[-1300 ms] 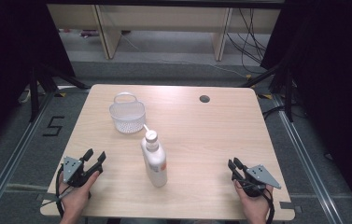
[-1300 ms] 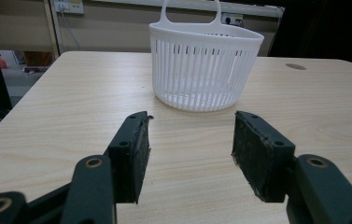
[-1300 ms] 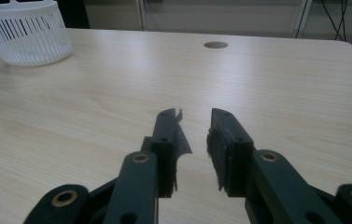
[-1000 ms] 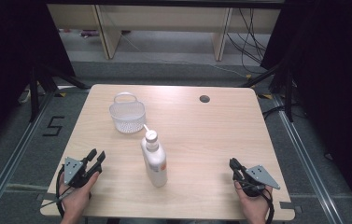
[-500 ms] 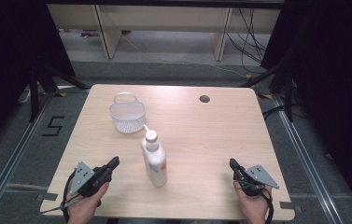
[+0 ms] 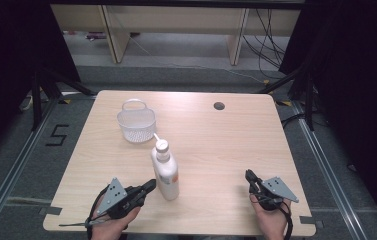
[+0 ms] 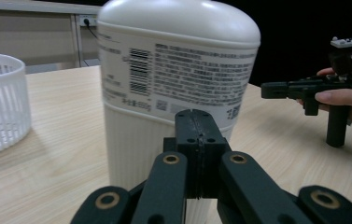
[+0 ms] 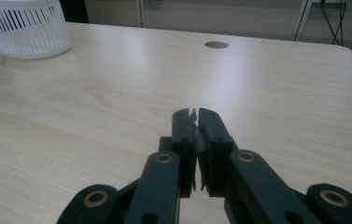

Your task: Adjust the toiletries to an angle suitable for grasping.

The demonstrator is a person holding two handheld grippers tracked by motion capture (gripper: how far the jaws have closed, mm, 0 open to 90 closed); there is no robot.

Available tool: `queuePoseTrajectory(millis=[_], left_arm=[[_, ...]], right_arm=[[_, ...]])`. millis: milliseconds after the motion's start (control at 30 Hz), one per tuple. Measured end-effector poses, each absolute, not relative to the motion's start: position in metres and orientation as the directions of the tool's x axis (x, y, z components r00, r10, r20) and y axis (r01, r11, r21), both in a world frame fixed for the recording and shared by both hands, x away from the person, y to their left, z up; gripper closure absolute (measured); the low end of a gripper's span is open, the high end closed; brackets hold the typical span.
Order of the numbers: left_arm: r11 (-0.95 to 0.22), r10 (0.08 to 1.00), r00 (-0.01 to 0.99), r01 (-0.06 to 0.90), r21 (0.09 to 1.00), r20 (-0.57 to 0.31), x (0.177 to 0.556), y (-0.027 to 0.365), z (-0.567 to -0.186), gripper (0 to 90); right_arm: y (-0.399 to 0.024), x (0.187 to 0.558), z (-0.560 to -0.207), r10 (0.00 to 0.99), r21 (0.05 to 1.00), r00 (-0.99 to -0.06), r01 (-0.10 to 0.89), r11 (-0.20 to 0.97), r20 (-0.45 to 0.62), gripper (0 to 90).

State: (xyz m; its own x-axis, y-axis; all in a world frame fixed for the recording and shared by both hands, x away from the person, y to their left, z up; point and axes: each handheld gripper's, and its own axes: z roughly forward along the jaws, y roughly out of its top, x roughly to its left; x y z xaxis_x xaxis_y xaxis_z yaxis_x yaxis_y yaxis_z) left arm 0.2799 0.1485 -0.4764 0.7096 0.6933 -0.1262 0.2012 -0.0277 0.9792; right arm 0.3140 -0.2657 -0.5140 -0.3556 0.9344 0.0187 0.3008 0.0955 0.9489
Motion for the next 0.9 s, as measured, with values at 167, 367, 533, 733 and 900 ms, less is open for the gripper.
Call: queuePoseTrajectory(millis=[167,367,533,733,900], left_arm=[[-0.046,0.686,0.719,0.195,0.980,-0.111,0.282,0.139,-0.477,89.7],[-0.064,0.678,0.728,0.192,0.979,-0.098,0.287,0.129,-0.476,89.7],[-0.065,0.680,0.727,0.197,0.978,-0.101,0.293,0.121,-0.475,89.7],[-0.067,0.680,0.727,0.191,0.979,-0.095,0.302,0.109,-0.474,89.6],[-0.076,0.679,0.729,0.189,0.979,-0.088,0.308,0.100,-0.474,89.6]], right_arm=[[-0.266,0.313,-0.513,0.939,0.944,-0.345,0.311,0.109,0.006,85.7],[-0.263,0.315,-0.515,0.933,0.952,-0.359,0.294,0.083,0.030,85.1],[-0.264,0.314,-0.514,0.937,0.950,-0.350,0.293,0.105,0.004,84.8],[-0.264,0.314,-0.514,0.937,0.951,-0.351,0.289,0.108,0.001,84.6],[-0.264,0.313,-0.514,0.931,0.947,-0.365,0.308,0.091,0.029,84.3]])
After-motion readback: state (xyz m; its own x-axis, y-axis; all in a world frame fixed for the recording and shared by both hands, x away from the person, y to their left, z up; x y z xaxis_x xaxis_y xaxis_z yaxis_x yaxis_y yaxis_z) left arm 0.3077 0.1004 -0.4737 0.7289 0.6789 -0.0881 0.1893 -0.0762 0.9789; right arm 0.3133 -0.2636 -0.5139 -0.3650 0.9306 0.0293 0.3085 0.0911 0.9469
